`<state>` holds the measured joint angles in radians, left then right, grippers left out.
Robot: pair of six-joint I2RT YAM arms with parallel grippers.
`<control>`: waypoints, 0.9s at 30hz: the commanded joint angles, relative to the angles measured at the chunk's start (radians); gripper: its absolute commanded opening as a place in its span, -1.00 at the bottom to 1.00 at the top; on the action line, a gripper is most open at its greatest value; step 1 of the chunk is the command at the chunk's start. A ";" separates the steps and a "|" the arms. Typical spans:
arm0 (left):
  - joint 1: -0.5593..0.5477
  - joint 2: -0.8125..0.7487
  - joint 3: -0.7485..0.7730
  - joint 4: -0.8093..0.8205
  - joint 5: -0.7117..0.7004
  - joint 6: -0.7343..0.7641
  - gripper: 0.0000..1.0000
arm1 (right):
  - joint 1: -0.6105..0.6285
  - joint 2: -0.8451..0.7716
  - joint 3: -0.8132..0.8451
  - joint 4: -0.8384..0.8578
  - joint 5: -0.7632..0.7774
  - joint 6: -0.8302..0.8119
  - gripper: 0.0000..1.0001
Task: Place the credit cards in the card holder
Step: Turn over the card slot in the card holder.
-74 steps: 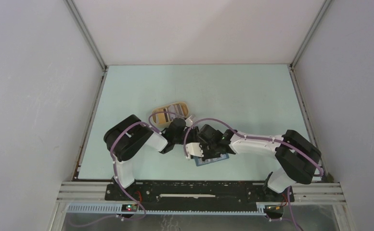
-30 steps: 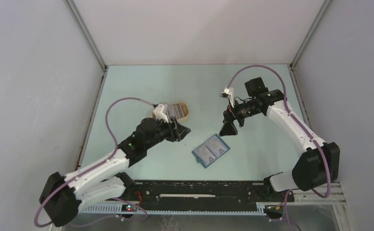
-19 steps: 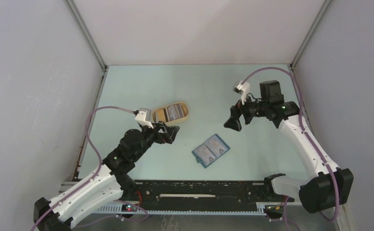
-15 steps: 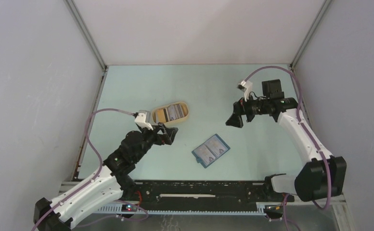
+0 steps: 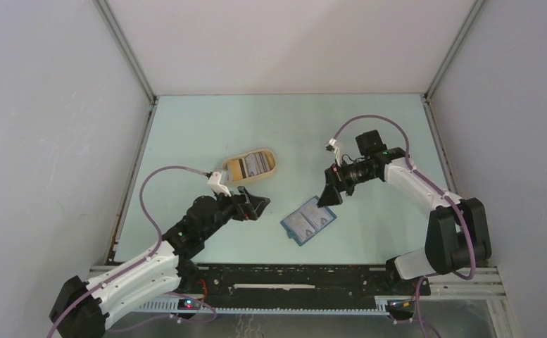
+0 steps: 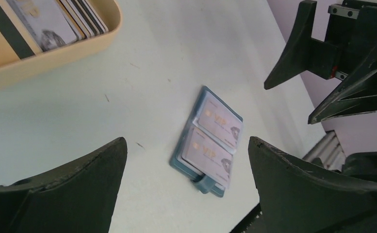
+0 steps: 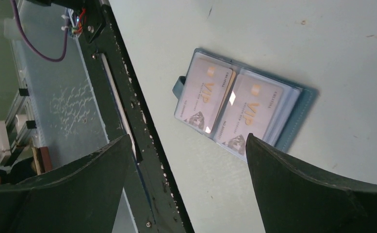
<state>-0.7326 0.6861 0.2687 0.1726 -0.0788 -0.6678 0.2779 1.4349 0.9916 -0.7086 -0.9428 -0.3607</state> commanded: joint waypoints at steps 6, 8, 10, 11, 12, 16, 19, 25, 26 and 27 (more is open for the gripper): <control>0.004 0.127 -0.066 0.274 0.126 -0.127 1.00 | 0.062 0.070 0.023 0.005 0.062 0.008 0.91; 0.005 0.160 -0.061 0.307 0.143 -0.136 1.00 | 0.068 0.095 0.029 0.005 0.066 0.019 0.88; 0.004 0.195 -0.060 0.345 0.162 -0.150 0.99 | 0.075 0.118 0.037 0.003 0.083 0.031 0.84; 0.003 0.216 -0.059 0.366 0.172 -0.160 1.00 | 0.076 0.129 0.041 0.003 0.090 0.038 0.82; 0.003 0.236 -0.059 0.388 0.188 -0.172 1.00 | 0.076 0.141 0.044 0.003 0.097 0.044 0.81; 0.001 0.315 -0.063 0.468 0.223 -0.210 0.98 | 0.068 0.183 0.056 -0.011 0.105 0.058 0.70; 0.001 0.368 -0.055 0.505 0.249 -0.226 0.97 | 0.063 0.200 0.059 -0.013 0.112 0.068 0.65; -0.001 0.464 -0.034 0.581 0.298 -0.247 0.86 | 0.051 0.234 0.063 -0.016 0.120 0.082 0.60; -0.005 0.479 -0.032 0.593 0.308 -0.251 0.82 | 0.049 0.241 0.065 -0.018 0.122 0.085 0.58; -0.007 0.496 -0.029 0.606 0.314 -0.255 0.79 | 0.049 0.247 0.065 -0.020 0.124 0.086 0.57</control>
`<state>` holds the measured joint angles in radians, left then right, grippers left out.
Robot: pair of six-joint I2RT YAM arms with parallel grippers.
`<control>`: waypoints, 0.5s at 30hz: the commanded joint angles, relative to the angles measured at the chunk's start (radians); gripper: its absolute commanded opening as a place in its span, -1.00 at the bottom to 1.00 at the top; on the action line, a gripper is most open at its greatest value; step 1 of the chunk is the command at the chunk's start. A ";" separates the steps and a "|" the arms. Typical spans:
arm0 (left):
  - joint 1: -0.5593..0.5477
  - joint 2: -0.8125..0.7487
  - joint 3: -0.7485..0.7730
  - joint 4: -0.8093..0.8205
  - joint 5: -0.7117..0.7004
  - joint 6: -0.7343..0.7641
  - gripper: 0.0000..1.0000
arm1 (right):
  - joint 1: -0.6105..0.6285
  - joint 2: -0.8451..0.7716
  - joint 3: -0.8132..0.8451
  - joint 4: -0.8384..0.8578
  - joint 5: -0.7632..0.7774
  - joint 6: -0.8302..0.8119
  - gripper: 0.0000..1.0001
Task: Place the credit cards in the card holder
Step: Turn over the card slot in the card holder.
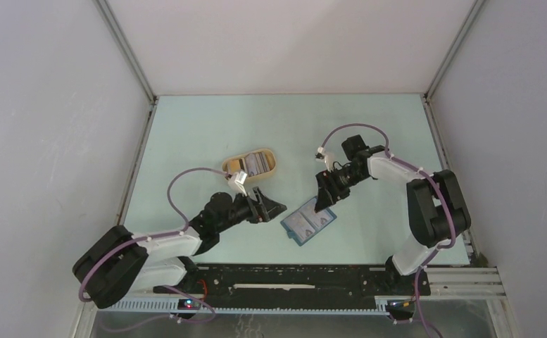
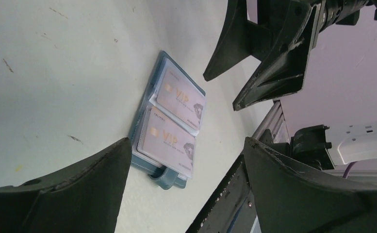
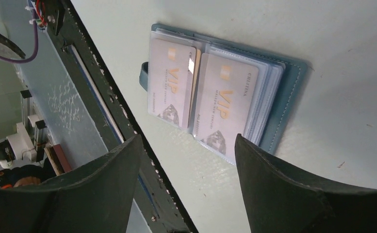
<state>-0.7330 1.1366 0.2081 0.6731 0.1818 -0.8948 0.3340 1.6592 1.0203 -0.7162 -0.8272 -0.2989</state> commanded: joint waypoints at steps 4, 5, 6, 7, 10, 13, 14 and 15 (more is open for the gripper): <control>-0.015 0.109 0.051 0.146 0.084 -0.037 0.59 | -0.009 0.045 0.037 -0.016 0.016 0.027 0.53; -0.017 0.123 0.058 0.151 0.089 -0.038 0.54 | -0.008 0.052 0.039 -0.019 0.018 0.027 0.52; -0.019 0.135 0.063 0.153 0.092 -0.038 0.48 | -0.010 0.059 0.040 -0.022 0.019 0.027 0.51; -0.021 0.148 0.070 0.154 0.095 -0.037 0.42 | -0.010 0.066 0.042 -0.025 0.019 0.027 0.50; -0.027 0.188 0.092 0.154 0.104 -0.036 0.28 | -0.013 0.080 0.045 -0.031 0.024 0.027 0.47; -0.038 0.233 0.115 0.155 0.115 -0.036 0.20 | -0.013 0.089 0.045 -0.037 0.023 0.025 0.45; -0.041 0.246 0.123 0.156 0.118 -0.036 0.19 | -0.013 0.091 0.045 -0.037 0.021 0.026 0.45; -0.044 0.261 0.130 0.160 0.122 -0.038 0.17 | -0.013 0.092 0.046 -0.038 0.019 0.024 0.44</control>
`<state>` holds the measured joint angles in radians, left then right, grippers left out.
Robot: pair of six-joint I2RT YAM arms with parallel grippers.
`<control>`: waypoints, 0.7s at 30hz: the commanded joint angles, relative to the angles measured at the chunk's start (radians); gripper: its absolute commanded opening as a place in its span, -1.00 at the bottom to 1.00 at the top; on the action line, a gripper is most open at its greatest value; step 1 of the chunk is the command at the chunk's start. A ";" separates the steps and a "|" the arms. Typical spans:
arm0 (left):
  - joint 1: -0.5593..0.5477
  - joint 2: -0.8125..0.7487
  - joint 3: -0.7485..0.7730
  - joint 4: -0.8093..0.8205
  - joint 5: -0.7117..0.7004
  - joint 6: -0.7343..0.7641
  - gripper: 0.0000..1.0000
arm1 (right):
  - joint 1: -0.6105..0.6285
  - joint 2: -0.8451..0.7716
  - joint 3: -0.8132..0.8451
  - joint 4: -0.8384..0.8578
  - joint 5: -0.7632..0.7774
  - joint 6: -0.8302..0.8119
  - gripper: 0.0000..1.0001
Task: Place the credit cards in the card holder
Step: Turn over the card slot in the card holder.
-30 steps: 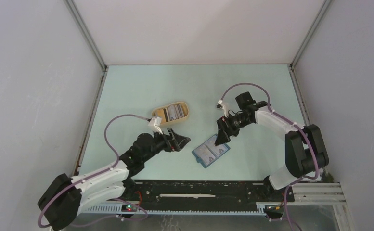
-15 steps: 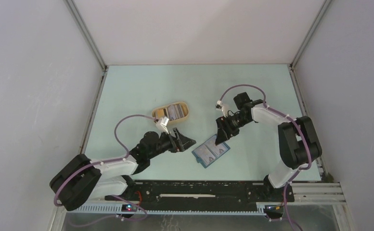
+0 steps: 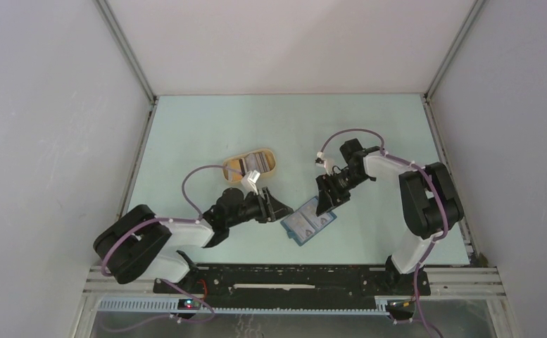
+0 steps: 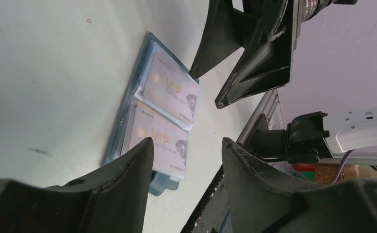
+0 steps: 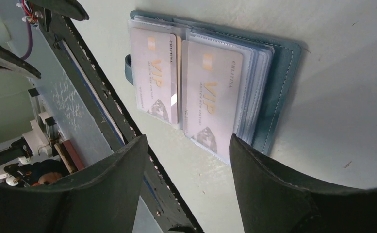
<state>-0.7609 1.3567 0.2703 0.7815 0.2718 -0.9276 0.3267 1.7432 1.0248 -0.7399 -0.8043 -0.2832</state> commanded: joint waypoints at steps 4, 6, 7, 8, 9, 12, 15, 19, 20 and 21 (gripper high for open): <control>-0.027 0.098 0.093 0.066 0.049 -0.011 0.12 | -0.002 0.022 0.043 -0.021 0.004 0.006 0.42; -0.030 0.121 0.107 0.070 0.056 -0.013 0.07 | -0.003 0.029 0.043 -0.022 0.012 0.009 0.42; -0.033 0.131 0.113 0.072 0.060 -0.014 0.06 | -0.003 0.033 0.044 -0.021 0.015 0.008 0.41; -0.034 0.140 0.118 0.074 0.063 -0.015 0.04 | -0.002 0.036 0.044 -0.022 0.019 0.009 0.41; -0.036 0.148 0.123 0.074 0.065 -0.017 0.02 | -0.003 0.039 0.045 -0.022 0.022 0.007 0.40; -0.041 0.176 0.138 0.076 0.072 -0.020 -0.02 | -0.003 0.044 0.045 -0.024 0.038 0.009 0.40; -0.046 0.202 0.149 0.076 0.075 -0.023 -0.07 | -0.001 0.049 0.046 -0.027 0.034 0.006 0.40; -0.049 0.241 0.161 0.078 0.077 -0.029 -0.12 | 0.005 0.055 0.046 -0.030 0.028 0.006 0.39; -0.049 0.248 0.164 0.078 0.078 -0.030 -0.12 | 0.006 0.056 0.047 -0.032 0.023 0.006 0.37; -0.049 0.257 0.166 0.078 0.078 -0.030 -0.14 | 0.006 0.056 0.047 -0.036 0.012 0.004 0.35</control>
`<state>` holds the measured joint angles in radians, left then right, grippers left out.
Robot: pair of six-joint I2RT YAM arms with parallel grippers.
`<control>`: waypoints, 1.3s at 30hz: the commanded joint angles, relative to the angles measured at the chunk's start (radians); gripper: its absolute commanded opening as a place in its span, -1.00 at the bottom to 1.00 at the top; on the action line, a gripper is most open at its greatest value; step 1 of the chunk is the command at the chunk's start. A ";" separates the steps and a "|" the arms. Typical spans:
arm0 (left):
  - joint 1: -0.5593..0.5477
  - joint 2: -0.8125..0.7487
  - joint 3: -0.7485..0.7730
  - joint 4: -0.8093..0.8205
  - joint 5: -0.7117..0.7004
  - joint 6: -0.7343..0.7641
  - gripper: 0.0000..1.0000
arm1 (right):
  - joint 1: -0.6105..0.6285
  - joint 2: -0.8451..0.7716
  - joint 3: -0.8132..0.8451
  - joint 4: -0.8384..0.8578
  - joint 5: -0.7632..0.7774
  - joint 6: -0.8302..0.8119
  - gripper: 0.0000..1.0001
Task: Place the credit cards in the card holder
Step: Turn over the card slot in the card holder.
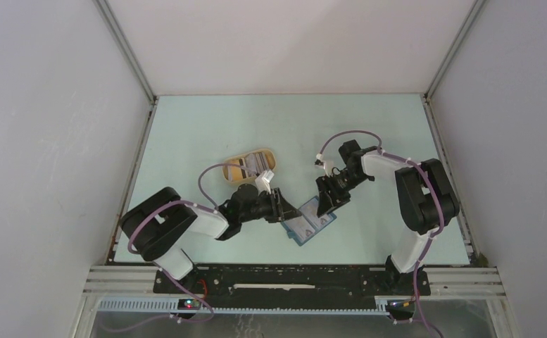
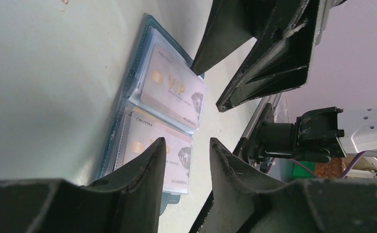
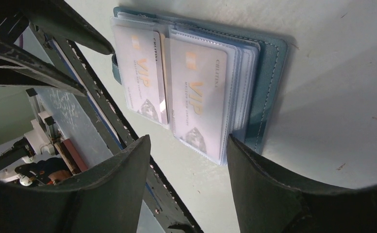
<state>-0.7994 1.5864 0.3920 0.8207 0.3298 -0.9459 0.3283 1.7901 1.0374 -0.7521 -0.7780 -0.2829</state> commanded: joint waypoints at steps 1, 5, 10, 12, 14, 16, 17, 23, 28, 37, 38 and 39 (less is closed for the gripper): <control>-0.011 0.034 0.046 0.038 0.021 -0.013 -0.14 | 0.005 0.008 0.036 -0.027 -0.025 0.002 0.32; -0.012 0.057 0.050 0.038 0.017 -0.014 -0.16 | 0.003 -0.014 0.039 -0.036 -0.077 -0.007 0.22; -0.011 0.066 0.052 0.038 0.016 -0.017 -0.16 | 0.003 -0.027 0.038 -0.046 -0.143 -0.015 0.17; -0.012 0.064 0.052 0.040 0.018 -0.019 -0.15 | 0.000 -0.020 0.039 -0.046 -0.159 -0.009 0.17; -0.012 0.062 0.049 0.049 0.018 -0.023 -0.12 | 0.000 -0.013 0.043 -0.051 -0.183 -0.007 0.17; -0.012 0.061 0.045 0.059 0.021 -0.029 -0.09 | -0.001 -0.008 0.045 -0.054 -0.215 -0.004 0.16; -0.012 0.062 0.042 0.066 0.023 -0.034 -0.07 | -0.001 -0.006 0.045 -0.054 -0.231 -0.003 0.16; -0.012 0.073 0.025 0.122 0.025 -0.078 0.12 | -0.002 0.001 0.047 -0.055 -0.321 0.002 0.11; -0.012 0.071 0.011 0.152 0.013 -0.111 0.29 | 0.007 0.017 0.047 -0.056 -0.373 0.001 0.05; -0.012 0.082 -0.013 0.144 -0.020 -0.164 0.37 | 0.040 0.041 0.055 -0.069 -0.381 -0.008 -0.17; -0.012 0.085 -0.013 0.143 -0.023 -0.167 0.37 | 0.042 0.044 0.053 -0.069 -0.379 -0.006 -0.20; -0.012 0.087 -0.014 0.142 -0.026 -0.171 0.37 | 0.046 0.047 0.055 -0.068 -0.377 -0.004 -0.24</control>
<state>-0.8032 1.6585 0.4011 0.9253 0.3275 -1.0847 0.3611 1.8240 1.0595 -0.8047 -1.1320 -0.2859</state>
